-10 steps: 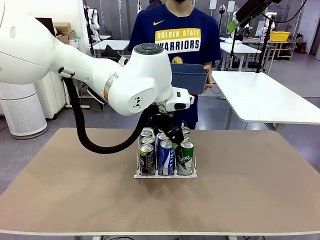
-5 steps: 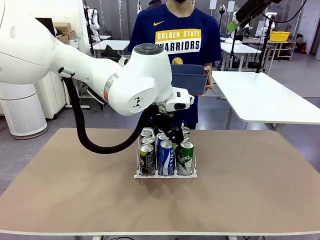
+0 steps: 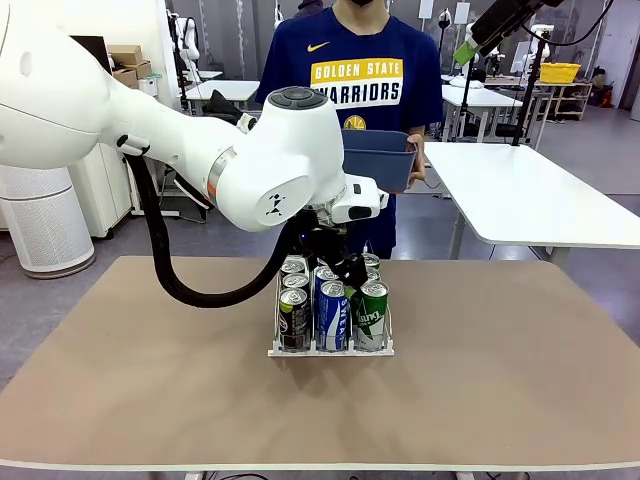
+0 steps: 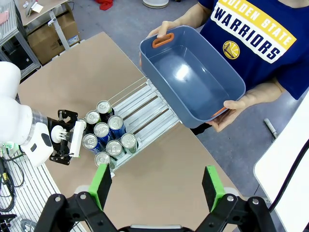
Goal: Fill the beverage cans into the dispenser.
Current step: Place the picked Ionic drink in the line of the Automatic Can Dispenser with the same cans.
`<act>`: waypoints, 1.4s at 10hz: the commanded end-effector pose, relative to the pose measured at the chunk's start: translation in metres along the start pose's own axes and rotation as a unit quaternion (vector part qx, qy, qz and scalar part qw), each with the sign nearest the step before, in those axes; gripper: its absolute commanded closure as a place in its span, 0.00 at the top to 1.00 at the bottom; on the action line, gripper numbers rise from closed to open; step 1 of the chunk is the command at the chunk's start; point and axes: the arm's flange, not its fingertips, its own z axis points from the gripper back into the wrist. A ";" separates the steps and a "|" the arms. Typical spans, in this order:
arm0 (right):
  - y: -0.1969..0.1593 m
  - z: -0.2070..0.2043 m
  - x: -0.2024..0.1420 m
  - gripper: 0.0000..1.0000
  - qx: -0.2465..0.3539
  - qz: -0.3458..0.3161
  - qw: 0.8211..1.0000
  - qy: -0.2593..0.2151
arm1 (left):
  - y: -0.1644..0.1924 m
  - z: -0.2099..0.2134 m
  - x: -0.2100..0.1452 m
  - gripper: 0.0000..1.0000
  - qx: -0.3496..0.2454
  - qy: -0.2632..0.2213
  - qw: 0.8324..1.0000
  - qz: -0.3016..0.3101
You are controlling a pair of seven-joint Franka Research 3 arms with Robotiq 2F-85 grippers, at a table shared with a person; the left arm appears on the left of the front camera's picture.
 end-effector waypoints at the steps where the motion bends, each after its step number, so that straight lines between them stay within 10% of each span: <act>1: 0.000 0.001 -0.001 1.00 0.000 0.000 1.000 -0.001 | 0.012 0.012 -0.010 1.00 -0.049 0.000 0.998 -0.030; 14: 0.000 0.001 -0.001 1.00 0.000 0.000 1.000 -0.001 | 0.155 0.327 -0.059 1.00 -0.035 -0.128 0.988 -0.074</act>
